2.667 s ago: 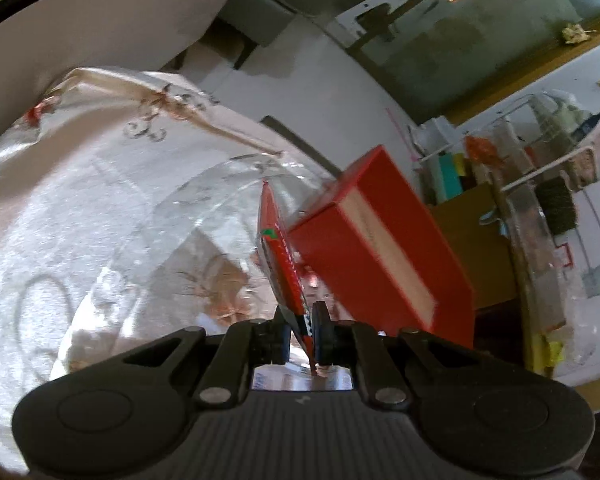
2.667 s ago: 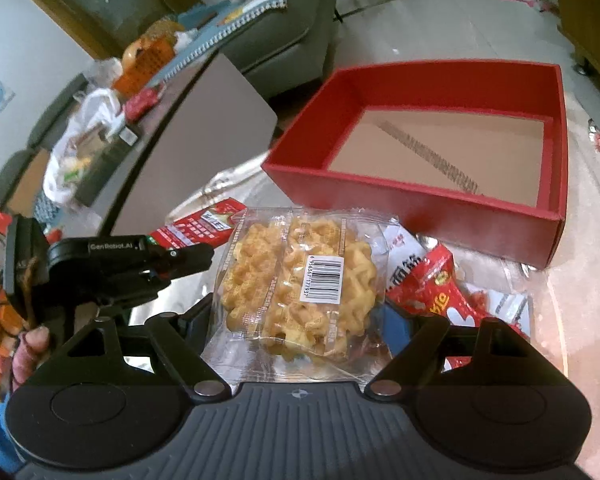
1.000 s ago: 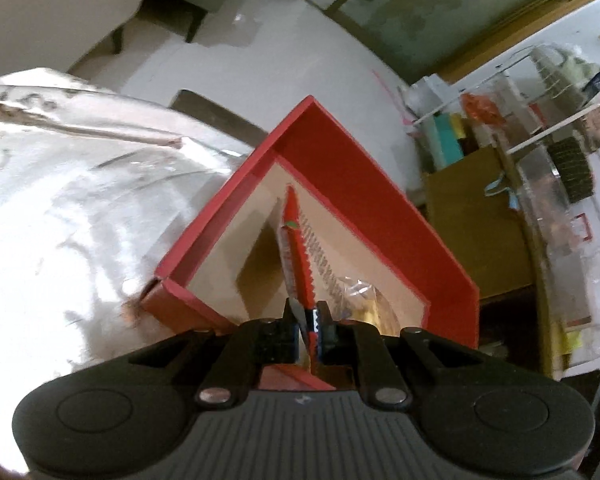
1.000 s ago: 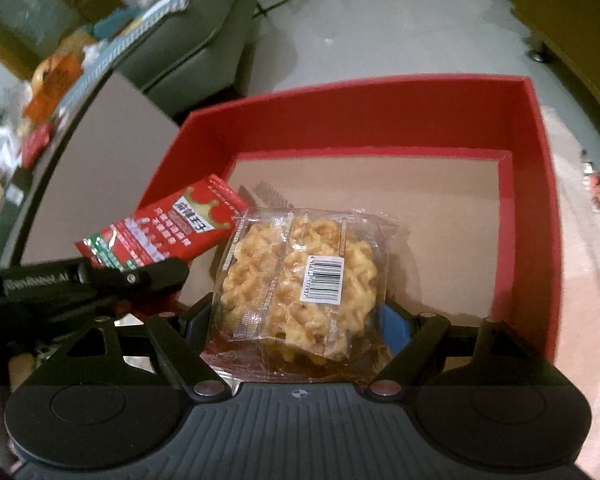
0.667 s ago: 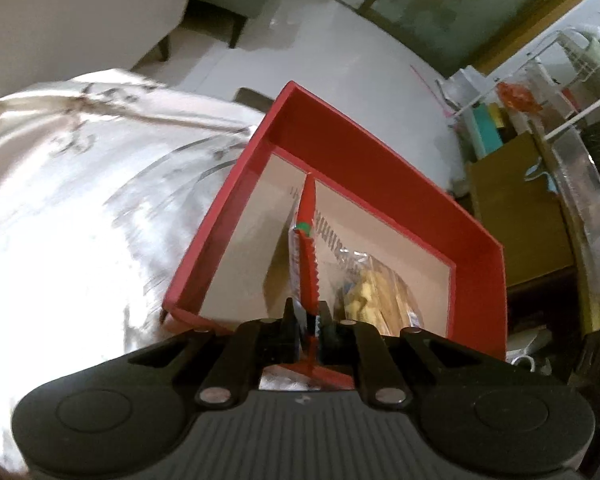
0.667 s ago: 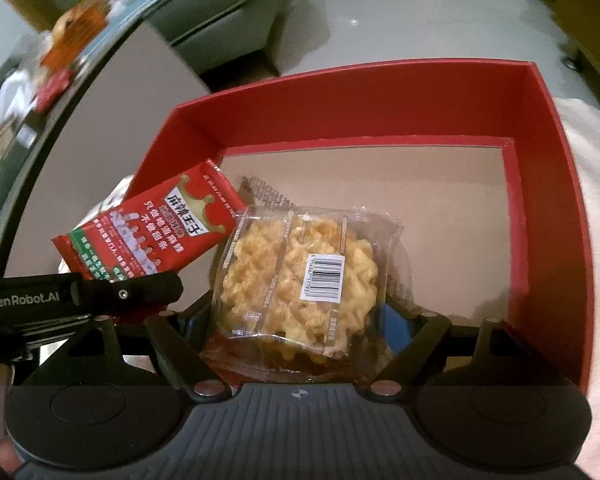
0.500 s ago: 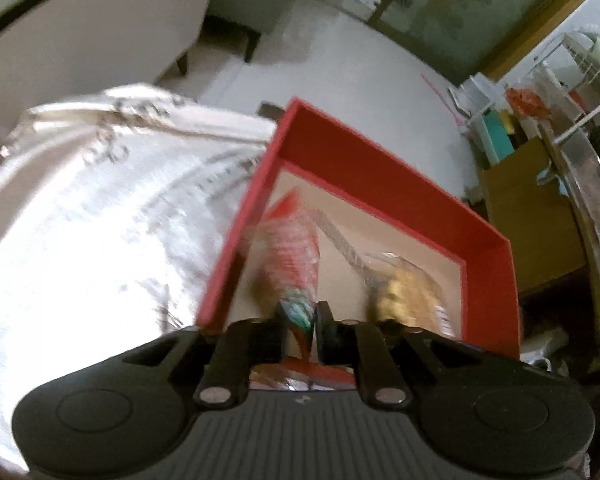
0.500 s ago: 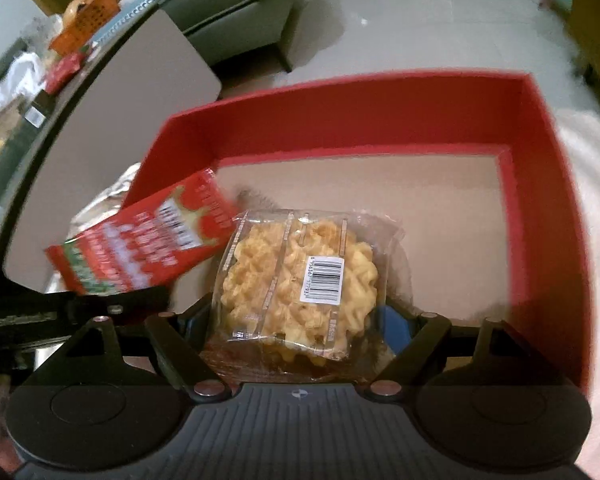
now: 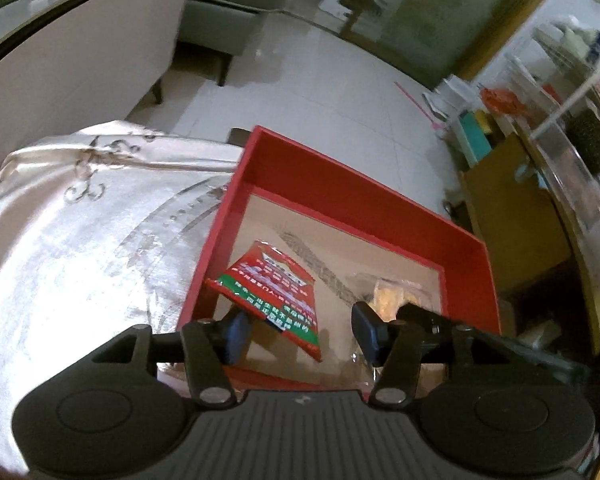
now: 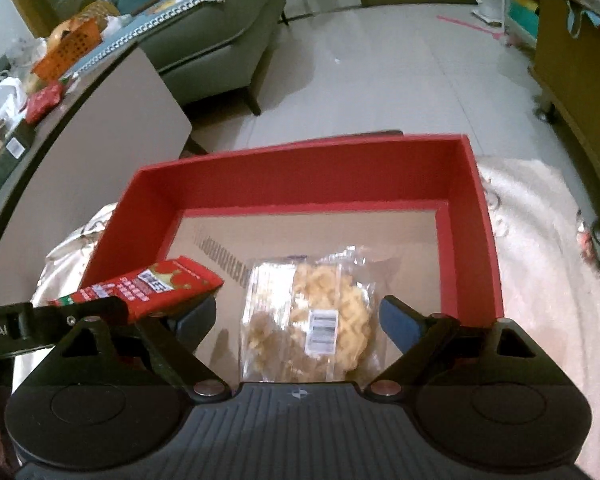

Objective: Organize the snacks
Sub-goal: 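Open both grippers to release the snacks in the box and withdraw, then grasp the round bun pack with the right gripper while the left grasps the white bread bag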

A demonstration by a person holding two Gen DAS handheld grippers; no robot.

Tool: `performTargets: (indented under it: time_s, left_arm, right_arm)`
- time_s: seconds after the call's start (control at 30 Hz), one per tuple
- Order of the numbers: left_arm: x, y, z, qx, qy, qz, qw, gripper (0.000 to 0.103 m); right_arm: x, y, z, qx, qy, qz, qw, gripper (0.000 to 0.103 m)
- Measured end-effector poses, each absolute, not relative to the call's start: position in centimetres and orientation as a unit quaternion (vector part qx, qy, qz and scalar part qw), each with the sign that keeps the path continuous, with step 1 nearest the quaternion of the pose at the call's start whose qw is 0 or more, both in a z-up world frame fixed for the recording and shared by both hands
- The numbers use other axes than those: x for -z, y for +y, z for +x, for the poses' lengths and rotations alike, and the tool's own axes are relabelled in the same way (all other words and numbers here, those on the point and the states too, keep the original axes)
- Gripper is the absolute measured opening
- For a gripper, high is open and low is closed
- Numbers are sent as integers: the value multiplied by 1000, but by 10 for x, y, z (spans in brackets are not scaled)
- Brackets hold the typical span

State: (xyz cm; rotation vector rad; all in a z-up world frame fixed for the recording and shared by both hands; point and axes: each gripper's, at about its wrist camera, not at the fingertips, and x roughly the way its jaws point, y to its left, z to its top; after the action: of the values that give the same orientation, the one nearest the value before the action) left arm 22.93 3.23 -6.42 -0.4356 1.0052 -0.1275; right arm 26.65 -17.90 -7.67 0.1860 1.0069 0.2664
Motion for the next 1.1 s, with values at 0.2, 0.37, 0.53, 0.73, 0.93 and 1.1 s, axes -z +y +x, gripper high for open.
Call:
performTargets:
  time_s: [0.2, 0.37, 0.53, 0.73, 0.93, 1.1]
  left_arm:
    - [78, 16, 233, 71, 496, -187, 845, 48]
    - [63, 15, 244, 77, 469, -221, 851, 49]
    - [68, 19, 241, 55, 522, -196, 828, 66]
    - [41, 40, 200, 68, 493, -198, 845, 71]
    - [42, 57, 161, 83, 507, -214, 830, 71]
    - [68, 59, 138, 61, 544, -191, 815, 71]
  right_arm:
    - [72, -178, 267, -130, 474, 101, 865, 93]
    - [65, -184, 266, -131, 462, 111, 870, 93]
    - [59, -192, 262, -126, 456, 113, 874, 94]
    - [50, -197, 240, -122, 453, 112, 876, 94]
    - [39, -201, 206, -128, 448, 115, 877, 94]
    - [32, -196, 176, -145, 447, 113, 875, 95]
